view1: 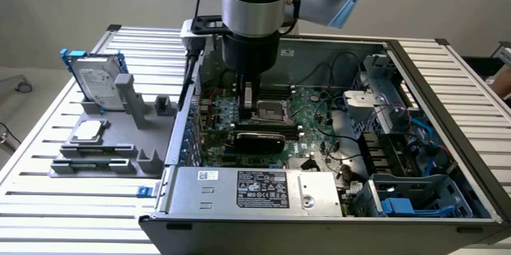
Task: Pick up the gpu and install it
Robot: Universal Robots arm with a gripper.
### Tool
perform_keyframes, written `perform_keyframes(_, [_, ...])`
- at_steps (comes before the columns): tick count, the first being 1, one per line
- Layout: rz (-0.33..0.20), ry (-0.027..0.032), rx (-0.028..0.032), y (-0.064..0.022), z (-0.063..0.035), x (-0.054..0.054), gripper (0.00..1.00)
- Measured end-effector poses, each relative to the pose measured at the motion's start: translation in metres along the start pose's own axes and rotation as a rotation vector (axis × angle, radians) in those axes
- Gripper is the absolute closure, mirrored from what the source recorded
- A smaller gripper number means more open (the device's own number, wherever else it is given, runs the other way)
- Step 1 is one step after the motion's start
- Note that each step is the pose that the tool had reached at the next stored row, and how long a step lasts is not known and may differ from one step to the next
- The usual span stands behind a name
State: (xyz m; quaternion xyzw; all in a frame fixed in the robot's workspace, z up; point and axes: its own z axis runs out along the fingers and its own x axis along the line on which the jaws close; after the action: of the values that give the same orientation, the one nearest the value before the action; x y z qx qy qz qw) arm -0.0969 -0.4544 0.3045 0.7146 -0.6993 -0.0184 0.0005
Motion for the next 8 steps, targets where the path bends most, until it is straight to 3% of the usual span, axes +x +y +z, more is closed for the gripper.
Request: perform_keyframes(8, [0.000,-0.0007,-0.0025,0.0000,0.0000,0.0000,0.89])
